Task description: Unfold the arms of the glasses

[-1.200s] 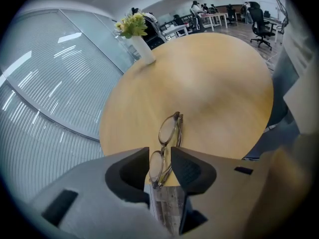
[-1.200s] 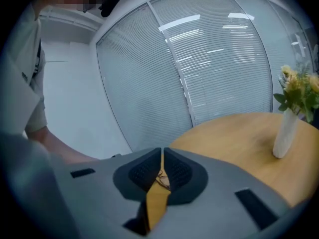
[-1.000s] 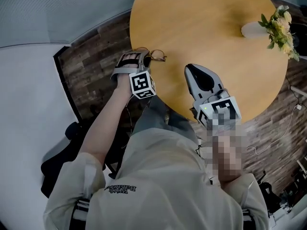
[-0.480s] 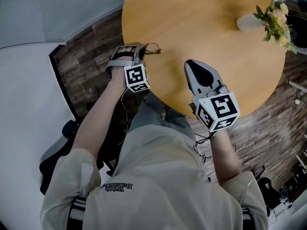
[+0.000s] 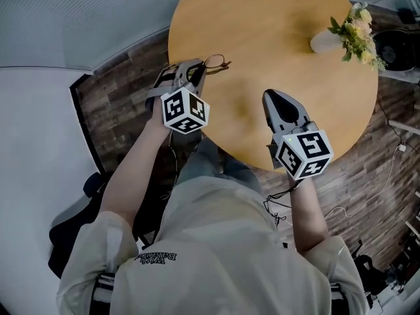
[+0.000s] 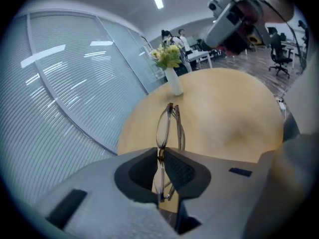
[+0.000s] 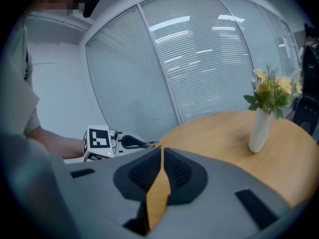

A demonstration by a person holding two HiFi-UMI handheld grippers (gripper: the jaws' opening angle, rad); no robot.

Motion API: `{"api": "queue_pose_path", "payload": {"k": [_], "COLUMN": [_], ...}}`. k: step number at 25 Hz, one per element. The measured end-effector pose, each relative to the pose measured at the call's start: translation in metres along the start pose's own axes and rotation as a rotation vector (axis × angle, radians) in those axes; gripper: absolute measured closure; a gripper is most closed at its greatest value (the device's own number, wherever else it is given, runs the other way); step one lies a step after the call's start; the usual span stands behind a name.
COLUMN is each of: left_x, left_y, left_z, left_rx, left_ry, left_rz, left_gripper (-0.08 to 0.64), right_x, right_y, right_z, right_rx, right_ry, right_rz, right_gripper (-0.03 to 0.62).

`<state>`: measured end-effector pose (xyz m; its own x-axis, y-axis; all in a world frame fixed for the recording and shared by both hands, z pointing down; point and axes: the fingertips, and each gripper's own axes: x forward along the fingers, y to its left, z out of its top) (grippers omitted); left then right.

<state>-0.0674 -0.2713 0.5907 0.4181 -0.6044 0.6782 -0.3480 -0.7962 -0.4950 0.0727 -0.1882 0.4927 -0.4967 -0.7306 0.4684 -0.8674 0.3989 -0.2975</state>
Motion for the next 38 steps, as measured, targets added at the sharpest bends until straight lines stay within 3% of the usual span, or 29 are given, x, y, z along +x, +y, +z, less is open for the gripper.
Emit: {"api": "queue_pose_path", "payload": {"k": [8, 13, 19, 25, 31, 38], "left_x": [-0.049, -0.094, -0.155, -0.209, -0.253, -0.273], "left_y": [0.055, 0.083, 0.124, 0.144, 0.153, 0.138], "left_z": [0.065, 0.122, 0.177, 0.215, 0.236, 0.227], "left_rx": [-0.19, -0.275, -0.448, -0.48, -0.566, -0.703], "left_ry": [-0.144, -0.288, -0.501, -0.639, -0.786, -0.844], "left_rz": [0.047, 0.085, 0.129, 0.167, 0.154, 0.066], "left_gripper": [0.506, 0.506, 0.506, 0.506, 0.506, 0.506], "right_x": [-0.022, -0.038, -0.069, -0.112, -0.151, -0.166], "right_y": [-0.007, -0.004, 0.014, 0.035, 0.046, 0.062], "right_z": [0.056, 0.094, 0.149, 0.199, 0.233, 0.233], "right_rx": [-0.066, -0.102, -0.177, -0.251, -0.286, -0.292], "right_ry": [-0.102, -0.18, -0.332, -0.46, -0.56, -0.573], "right_rz": [-0.016, -0.026, -0.027, -0.035, -0.034, -0.024], "right_gripper": [0.555, 0.555, 0.555, 0.555, 0.555, 0.555]}}
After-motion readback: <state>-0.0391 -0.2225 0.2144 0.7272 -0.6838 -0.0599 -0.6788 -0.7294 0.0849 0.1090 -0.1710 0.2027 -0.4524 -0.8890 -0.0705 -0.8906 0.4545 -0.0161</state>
